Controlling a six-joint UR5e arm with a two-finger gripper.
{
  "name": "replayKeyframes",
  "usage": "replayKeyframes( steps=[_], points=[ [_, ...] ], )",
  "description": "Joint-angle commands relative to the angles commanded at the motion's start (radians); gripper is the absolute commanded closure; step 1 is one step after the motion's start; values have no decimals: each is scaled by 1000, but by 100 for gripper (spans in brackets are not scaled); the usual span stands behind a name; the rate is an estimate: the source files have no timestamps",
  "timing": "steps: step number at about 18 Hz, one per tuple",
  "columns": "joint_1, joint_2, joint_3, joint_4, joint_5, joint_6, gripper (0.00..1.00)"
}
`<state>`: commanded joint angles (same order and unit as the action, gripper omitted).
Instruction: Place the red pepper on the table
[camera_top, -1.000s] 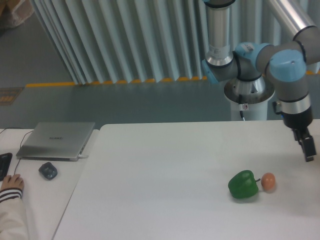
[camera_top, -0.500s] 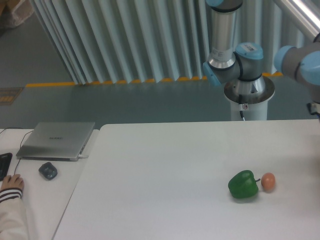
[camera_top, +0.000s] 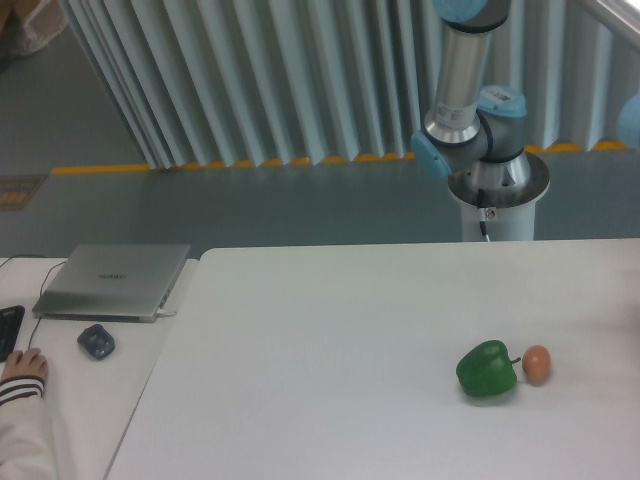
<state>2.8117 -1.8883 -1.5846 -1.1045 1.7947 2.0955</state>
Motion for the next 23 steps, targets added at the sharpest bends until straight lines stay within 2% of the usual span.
replayKeyframes(
  steps=[3, 11, 23],
  points=[
    [43, -22, 0, -3, 5, 1, 0],
    [97, -37, -14, -9, -3, 55, 0],
    [134, -77, -17, -5, -6, 103, 0]
  ],
)
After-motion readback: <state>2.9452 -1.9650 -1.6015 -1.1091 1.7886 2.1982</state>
